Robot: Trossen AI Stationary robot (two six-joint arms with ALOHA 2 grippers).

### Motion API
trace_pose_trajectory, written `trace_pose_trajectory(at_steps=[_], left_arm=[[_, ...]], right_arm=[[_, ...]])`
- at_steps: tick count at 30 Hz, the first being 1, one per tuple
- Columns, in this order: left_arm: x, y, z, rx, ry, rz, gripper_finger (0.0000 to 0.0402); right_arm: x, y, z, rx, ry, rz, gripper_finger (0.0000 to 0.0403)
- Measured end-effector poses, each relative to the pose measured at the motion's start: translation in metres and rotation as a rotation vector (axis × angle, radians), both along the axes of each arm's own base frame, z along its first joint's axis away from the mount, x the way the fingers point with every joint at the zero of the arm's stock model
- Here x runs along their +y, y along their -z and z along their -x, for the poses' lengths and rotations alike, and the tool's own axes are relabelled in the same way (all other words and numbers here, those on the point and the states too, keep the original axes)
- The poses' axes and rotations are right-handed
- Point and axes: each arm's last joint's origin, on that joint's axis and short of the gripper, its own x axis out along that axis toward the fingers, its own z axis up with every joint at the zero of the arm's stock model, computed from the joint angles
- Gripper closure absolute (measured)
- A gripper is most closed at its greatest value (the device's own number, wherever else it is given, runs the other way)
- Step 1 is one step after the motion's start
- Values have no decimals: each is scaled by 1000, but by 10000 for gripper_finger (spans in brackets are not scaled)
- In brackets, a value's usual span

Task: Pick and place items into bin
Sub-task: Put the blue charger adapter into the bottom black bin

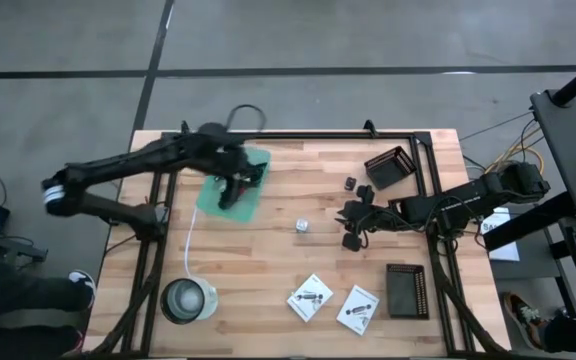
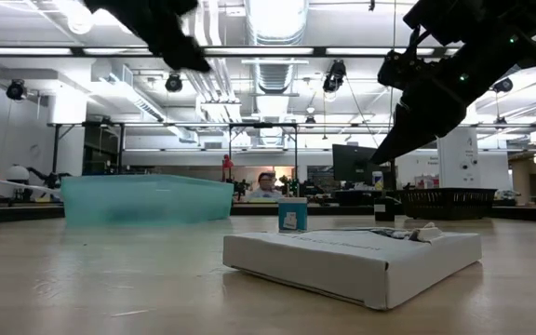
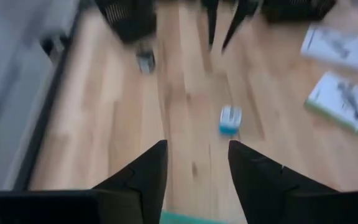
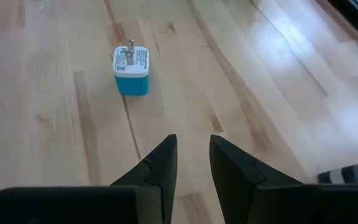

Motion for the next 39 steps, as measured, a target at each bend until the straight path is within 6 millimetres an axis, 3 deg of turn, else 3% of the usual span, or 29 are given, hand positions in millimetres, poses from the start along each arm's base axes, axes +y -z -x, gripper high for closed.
trace_pose_trajectory(at_steps=[7,14,18,24,29,34,39], left_arm=[[-29,-12,61,-328,-11,-50,263],[-43,10,101,-423,-26,-42,265],[-47,19,111,-469,-41,-15,265],[-53,10,129,-567,-35,-45,265],[-56,2,136,-658,-48,-1,265],[-56,10,136,-666,-46,-7,265],[-56,15,135,-681,-43,-15,265]], right_arm=[[1,-3,-3,-42,-28,-15,321],[4,-16,-15,-191,-145,46,281],[6,-16,-25,-269,-181,50,230],[6,-3,-42,-318,-135,86,174],[8,14,-59,-336,-135,85,160],[9,40,-74,-250,-139,90,158],[7,46,-83,-236,-107,105,158]])
